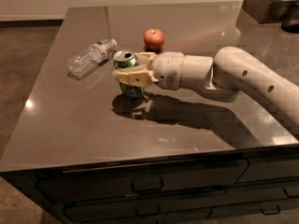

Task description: Place green can upright

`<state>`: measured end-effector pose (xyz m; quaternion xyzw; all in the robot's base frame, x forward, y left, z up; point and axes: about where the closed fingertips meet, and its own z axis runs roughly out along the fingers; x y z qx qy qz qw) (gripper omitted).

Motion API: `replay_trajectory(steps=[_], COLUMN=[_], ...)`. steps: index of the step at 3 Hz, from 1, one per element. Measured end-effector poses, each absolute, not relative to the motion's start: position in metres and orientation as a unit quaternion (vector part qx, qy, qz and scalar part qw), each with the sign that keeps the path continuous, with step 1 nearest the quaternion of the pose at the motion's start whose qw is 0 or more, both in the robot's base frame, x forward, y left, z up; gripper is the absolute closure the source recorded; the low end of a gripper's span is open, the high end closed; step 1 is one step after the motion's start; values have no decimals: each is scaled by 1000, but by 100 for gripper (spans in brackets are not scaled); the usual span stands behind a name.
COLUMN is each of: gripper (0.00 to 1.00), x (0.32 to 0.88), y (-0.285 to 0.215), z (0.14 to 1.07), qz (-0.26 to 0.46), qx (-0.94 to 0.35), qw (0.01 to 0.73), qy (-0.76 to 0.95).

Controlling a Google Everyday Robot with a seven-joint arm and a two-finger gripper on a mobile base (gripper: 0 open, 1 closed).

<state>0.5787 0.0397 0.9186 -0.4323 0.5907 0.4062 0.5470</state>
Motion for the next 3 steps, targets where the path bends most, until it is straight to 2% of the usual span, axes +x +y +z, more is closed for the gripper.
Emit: replay_trajectory(steps=[1, 2, 3], gripper=[12, 0, 0], x=[582, 581, 581], y=[37, 40, 40], z=[920, 920, 920], qz=[400, 401, 401], qx=[-427, -430, -430], qw=[567, 565, 565], qy=[580, 579, 579])
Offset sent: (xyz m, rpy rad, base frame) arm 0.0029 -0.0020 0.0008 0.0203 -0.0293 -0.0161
